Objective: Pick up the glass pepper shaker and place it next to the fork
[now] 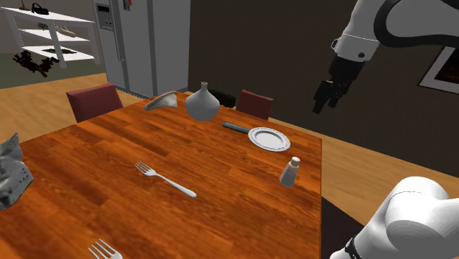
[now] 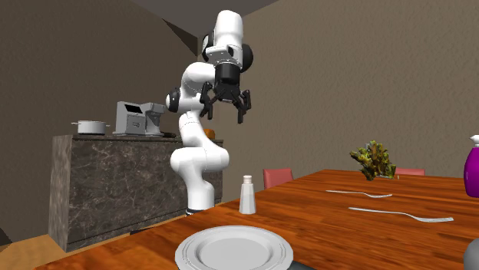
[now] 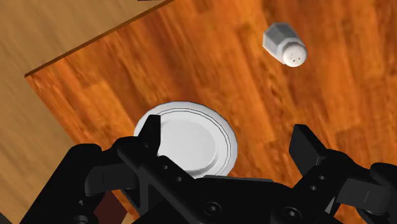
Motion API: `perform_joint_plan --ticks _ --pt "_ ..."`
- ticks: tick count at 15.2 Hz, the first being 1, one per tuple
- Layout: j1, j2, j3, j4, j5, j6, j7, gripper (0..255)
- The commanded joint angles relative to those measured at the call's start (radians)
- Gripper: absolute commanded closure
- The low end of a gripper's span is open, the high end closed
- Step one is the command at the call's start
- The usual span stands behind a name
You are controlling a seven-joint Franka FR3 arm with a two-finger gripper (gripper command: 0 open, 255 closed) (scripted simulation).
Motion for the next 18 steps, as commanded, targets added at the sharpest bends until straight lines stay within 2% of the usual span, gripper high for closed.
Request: perform_joint_plan --ticks 1,13,18 --pt "0.000 0.000 0.000 0.000 0.000 0.000 0.000 0" --pt "0.090 -0.128 0.136 -0.432 0.077 0.359 0.121 0" --pt "0.094 -0.111 0.145 -0.498 0.079 0.445 0.130 0"
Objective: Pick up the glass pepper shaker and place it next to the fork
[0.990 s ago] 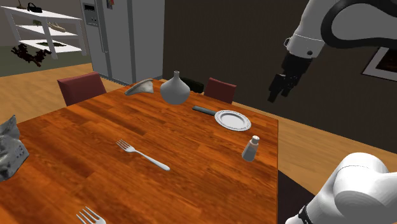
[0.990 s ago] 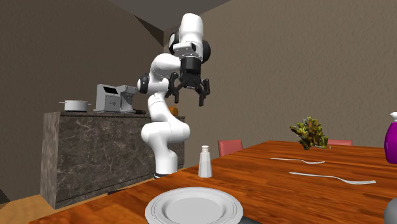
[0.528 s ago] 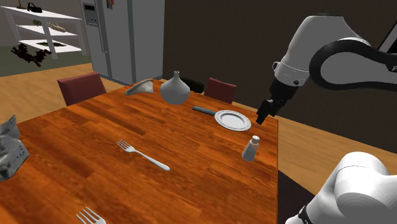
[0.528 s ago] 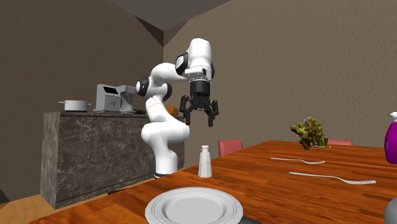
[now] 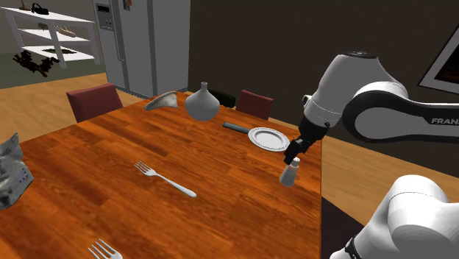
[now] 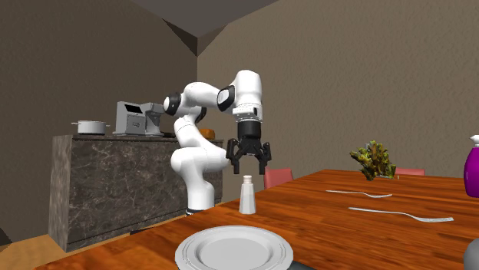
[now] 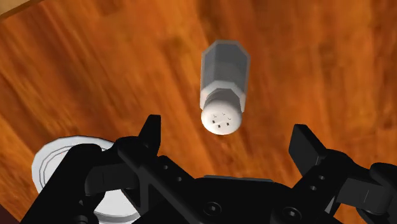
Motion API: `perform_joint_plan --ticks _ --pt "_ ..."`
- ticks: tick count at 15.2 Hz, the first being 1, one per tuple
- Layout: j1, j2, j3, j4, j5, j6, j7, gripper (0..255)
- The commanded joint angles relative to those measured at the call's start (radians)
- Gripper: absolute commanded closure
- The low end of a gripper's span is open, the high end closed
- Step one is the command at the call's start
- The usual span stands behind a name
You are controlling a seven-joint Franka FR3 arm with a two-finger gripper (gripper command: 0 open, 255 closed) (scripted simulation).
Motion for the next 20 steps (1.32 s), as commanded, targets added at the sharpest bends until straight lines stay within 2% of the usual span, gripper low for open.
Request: perform_joint_plan --ticks 1,4,11,12,20 --pt "-0.002 0.005 -0.002 -0.026 -0.002 0.033 -0.001 0" --pt "-0.004 0.021 -0.002 -0.053 -0.004 0.075 0.000 0" --pt "-0.004 0.021 -0.002 -0.053 -0.004 0.075 0.000 0" --pt "-0.004 0.021 -0.002 -0.053 -0.004 0.075 0.000 255" --pt "-0.004 0.021 -0.002 -0.053 -0.004 0.076 0.000 255"
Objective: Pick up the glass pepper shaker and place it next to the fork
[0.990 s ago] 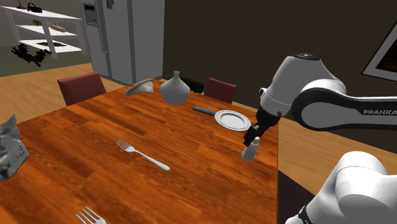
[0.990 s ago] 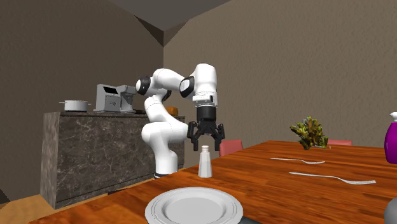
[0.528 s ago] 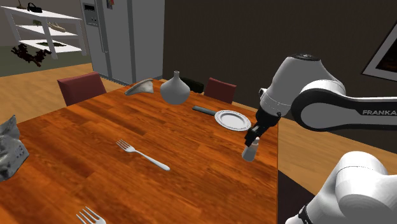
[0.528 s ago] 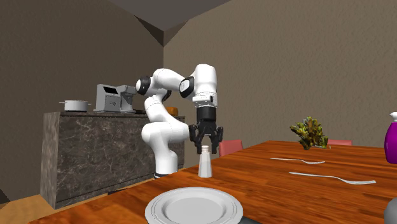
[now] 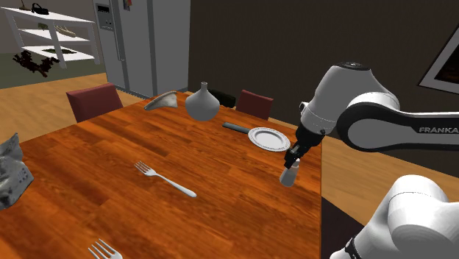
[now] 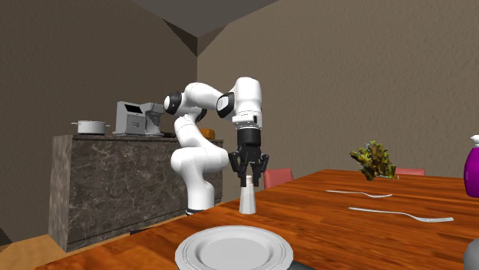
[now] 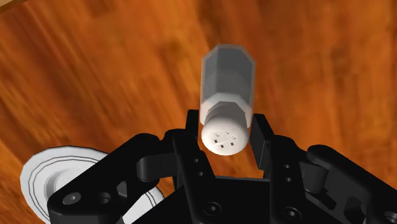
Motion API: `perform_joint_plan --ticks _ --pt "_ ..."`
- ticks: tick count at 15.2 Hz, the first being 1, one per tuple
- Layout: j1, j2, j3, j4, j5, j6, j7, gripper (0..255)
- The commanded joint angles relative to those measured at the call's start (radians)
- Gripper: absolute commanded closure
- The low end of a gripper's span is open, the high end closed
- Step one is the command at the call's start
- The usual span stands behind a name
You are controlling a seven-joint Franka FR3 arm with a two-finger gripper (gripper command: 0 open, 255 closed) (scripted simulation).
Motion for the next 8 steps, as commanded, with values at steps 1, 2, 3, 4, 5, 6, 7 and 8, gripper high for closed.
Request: perform_joint_plan --ticks 1,2,3,4,5,6,7,8 --pt "0.000 0.000 0.000 -0.001 0.000 -0.001 0.000 255" --pt "0.000 -0.004 -0.001 0.011 0.000 -0.016 -0.002 255" --pt "-0.001 -0.007 -0.002 0.023 -0.001 -0.031 -0.003 255" --pt "-0.001 -0.010 -0.003 0.035 -0.001 -0.046 -0.005 255" --pt "-0.001 -0.012 -0.004 0.048 -0.001 -0.060 -0.006 255" --pt "-0.001 -0.014 -0.004 0.060 -0.001 -0.075 -0.007 255" --pt "-0.001 -0.016 -0.005 0.073 -0.001 -0.089 -0.008 255" --pt "-0.002 -0.017 -0.006 0.086 -0.001 -0.103 -0.010 255"
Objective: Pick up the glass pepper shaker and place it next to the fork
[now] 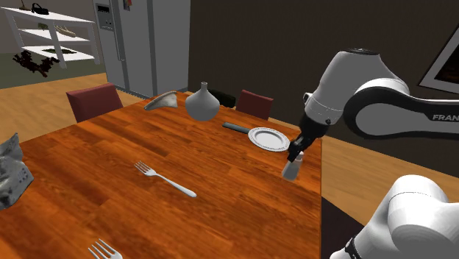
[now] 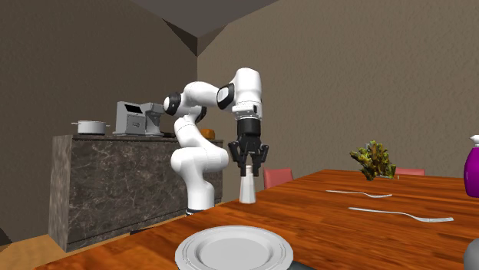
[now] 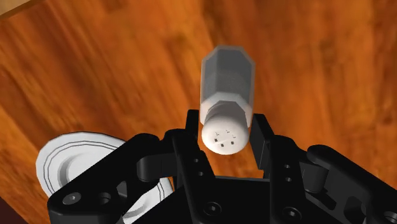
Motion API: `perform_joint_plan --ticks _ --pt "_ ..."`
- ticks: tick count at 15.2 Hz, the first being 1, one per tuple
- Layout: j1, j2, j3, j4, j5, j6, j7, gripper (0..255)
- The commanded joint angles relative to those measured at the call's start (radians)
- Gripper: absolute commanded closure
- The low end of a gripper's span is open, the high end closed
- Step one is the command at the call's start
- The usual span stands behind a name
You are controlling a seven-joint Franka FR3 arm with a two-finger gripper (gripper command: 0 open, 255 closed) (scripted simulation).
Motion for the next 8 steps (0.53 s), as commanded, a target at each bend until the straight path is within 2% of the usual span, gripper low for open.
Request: perform_joint_plan --ticks 1,8 --pt "-0.002 0.002 -0.003 0.029 -0.001 -0.027 -0.004 255" --pt "-0.004 0.003 -0.007 0.123 -0.003 -0.120 -0.012 255"
